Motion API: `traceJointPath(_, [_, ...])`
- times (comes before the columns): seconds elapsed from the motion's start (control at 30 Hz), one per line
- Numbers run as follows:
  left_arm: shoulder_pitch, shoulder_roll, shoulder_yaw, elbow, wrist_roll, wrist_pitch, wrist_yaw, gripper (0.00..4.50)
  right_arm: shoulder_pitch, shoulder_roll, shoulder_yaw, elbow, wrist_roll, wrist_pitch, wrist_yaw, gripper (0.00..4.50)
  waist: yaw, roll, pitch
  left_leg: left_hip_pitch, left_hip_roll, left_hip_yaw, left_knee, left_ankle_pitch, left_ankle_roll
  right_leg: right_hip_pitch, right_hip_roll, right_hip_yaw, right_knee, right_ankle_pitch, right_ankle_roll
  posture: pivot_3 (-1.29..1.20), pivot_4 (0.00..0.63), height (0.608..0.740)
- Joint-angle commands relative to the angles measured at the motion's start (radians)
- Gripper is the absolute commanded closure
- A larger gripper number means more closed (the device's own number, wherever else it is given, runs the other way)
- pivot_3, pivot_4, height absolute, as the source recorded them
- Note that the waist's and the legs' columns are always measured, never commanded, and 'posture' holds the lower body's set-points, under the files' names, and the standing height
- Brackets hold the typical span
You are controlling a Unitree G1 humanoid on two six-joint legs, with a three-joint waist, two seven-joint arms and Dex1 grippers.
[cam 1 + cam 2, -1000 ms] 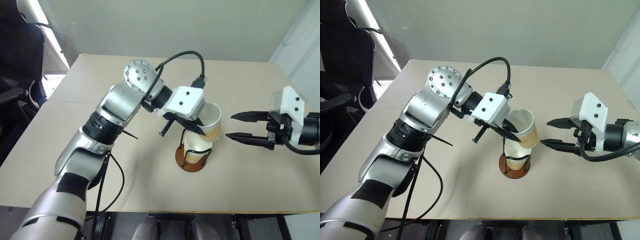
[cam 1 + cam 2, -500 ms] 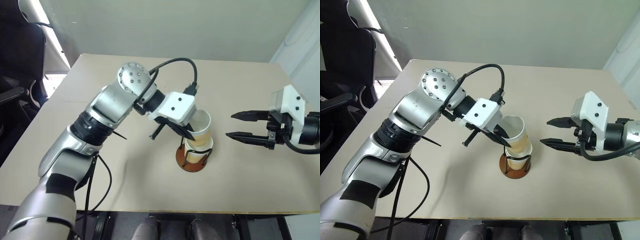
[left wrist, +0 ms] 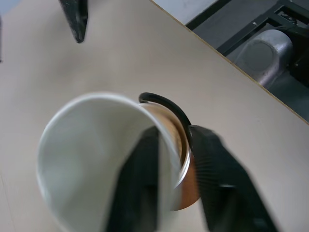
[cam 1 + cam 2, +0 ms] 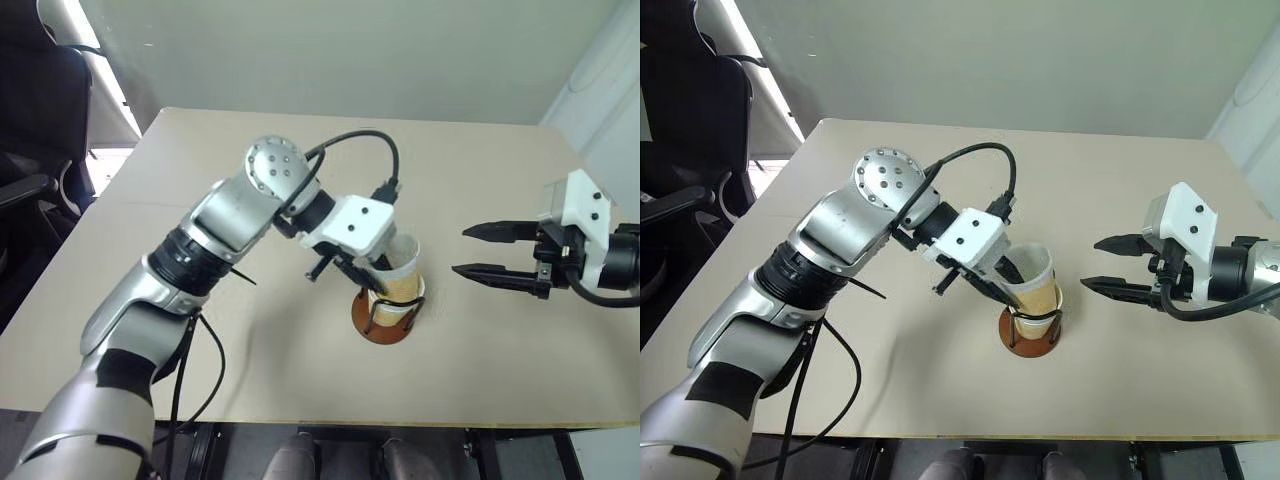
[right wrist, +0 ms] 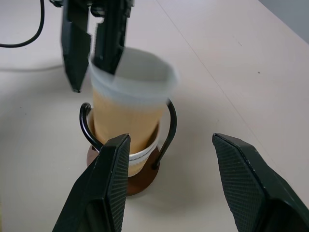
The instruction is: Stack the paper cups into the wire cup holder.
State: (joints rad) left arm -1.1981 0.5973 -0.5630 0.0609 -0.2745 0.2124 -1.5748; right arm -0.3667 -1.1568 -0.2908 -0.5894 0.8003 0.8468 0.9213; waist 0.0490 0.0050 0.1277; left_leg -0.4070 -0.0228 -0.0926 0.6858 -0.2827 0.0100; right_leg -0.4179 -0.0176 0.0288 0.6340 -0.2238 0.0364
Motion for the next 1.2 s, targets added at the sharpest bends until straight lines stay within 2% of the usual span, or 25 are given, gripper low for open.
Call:
traceJointPath(0.03, [-0.010, -0.008, 0.018, -0.015, 0.010, -0.019, -0.040, 2.10, -0.007, -0.016, -0.035, -0.011, 0.003, -0.004, 0.000, 1.77, 0.000, 0.000, 0.000, 0.000, 0.000, 0.000, 0.000, 0.000, 0.000, 0.000, 0.000, 0.000, 0.000, 0.000, 0.000, 0.00, 0.150, 0.740])
traceJointPath(0.23, [-0.007, -0.018, 0.060, 0.014, 0.036, -0.016, -0.015, 0.01, -0.008, -0.010, -0.026, -0.003, -0.003, -0.011, 0.001, 1.77, 0.000, 0.000, 0.000, 0.000, 0.000, 0.000, 0.000, 0.000, 0.000, 0.000, 0.000, 0.000, 0.000, 0.000, 0.000, 0.00, 0.150, 0.740])
traceJointPath(0.3, [-0.004, -0.014, 0.099, 0.024, 0.029, 0.009, 0.016, 0.01, -0.012, -0.002, -0.015, 0.005, -0.008, -0.016, -0.004, 1.77, 0.000, 0.000, 0.000, 0.000, 0.000, 0.000, 0.000, 0.000, 0.000, 0.000, 0.000, 0.000, 0.000, 0.000, 0.000, 0.00, 0.150, 0.740])
traceJointPath(0.43, [0.021, -0.009, 0.300, 0.106, -0.011, 0.129, 0.225, 0.01, -0.024, 0.067, 0.015, 0.093, -0.074, -0.040, -0.085, 1.77, -0.003, 0.000, 0.000, 0.000, 0.000, 0.000, 0.001, 0.000, 0.000, 0.000, 0.000, 0.000, 0.001, 0.000, 0.000, 0.00, 0.150, 0.740])
traceJointPath(0.57, [0.068, -0.005, 0.406, 0.128, 0.003, 0.182, 0.366, 0.01, -0.050, 0.129, 0.011, 0.182, -0.120, -0.053, -0.149, 1.77, -0.003, 0.000, 0.000, 0.001, 0.000, 0.000, 0.003, 0.000, 0.000, 0.000, 0.000, 0.000, 0.004, 0.000, 0.000, 0.00, 0.150, 0.740])
traceJointPath(0.77, [0.215, -0.009, 0.599, 0.140, 0.019, 0.261, 0.683, 0.01, -0.130, 0.260, -0.003, 0.458, -0.223, -0.088, -0.302, 1.77, -0.006, 0.000, 0.000, 0.002, 0.000, 0.000, 0.005, 0.000, 0.001, 0.000, 0.000, 0.000, 0.006, 0.000, 0.000, 0.00, 0.150, 0.740])
traceJointPath(0.83, [0.264, -0.015, 0.638, 0.149, 0.035, 0.258, 0.771, 0.01, -0.164, 0.297, -0.014, 0.556, -0.259, -0.114, -0.353, 1.77, -0.004, 0.000, 0.000, 0.002, 0.000, 0.000, 0.006, 0.001, 0.001, 0.000, 0.000, 0.000, 0.007, 0.000, 0.000, 0.00, 0.150, 0.740])
traceJointPath(0.93, [0.368, -0.038, 0.700, 0.179, 0.057, 0.232, 0.901, 0.01, -0.255, 0.380, -0.052, 0.786, -0.329, -0.189, -0.509, 1.77, -0.008, 0.001, -0.001, 0.004, -0.001, 0.001, 0.006, 0.001, 0.001, 0.001, 0.000, 0.001, 0.008, 0.000, 0.000, 0.00, 0.150, 0.740])
traceJointPath(1.03, [0.430, -0.064, 0.730, 0.151, 0.046, 0.249, 0.977, 0.01, -0.311, 0.423, -0.067, 0.982, -0.410, -0.298, -0.627, 1.77, -0.003, 0.001, -0.001, 0.005, -0.001, 0.001, 0.006, 0.001, 0.001, 0.001, 0.000, 0.001, 0.010, 0.000, 0.000, 0.00, 0.150, 0.740])
traceJointPath(1.1, [0.453, -0.083, 0.749, 0.130, 0.038, 0.256, 1.024, 0.01, -0.328, 0.439, -0.053, 1.081, -0.463, -0.396, -0.666, 1.77, 0.001, 0.001, -0.001, 0.005, -0.001, 0.001, 0.006, 0.001, 0.000, 0.000, 0.000, 0.000, 0.010, 0.000, 0.000, 0.00, 0.150, 0.740])
traceJointPath(1.2, [0.475, -0.102, 0.781, 0.120, 0.026, 0.259, 1.080, 0.01, -0.357, 0.476, -0.097, 1.183, -0.461, -0.494, -0.707, 1.77, 0.004, 0.002, -0.001, 0.004, -0.001, 0.001, 0.006, 0.001, 0.000, 0.000, 0.000, 0.001, 0.010, 0.000, 0.000, 0.00, 0.150, 0.740])
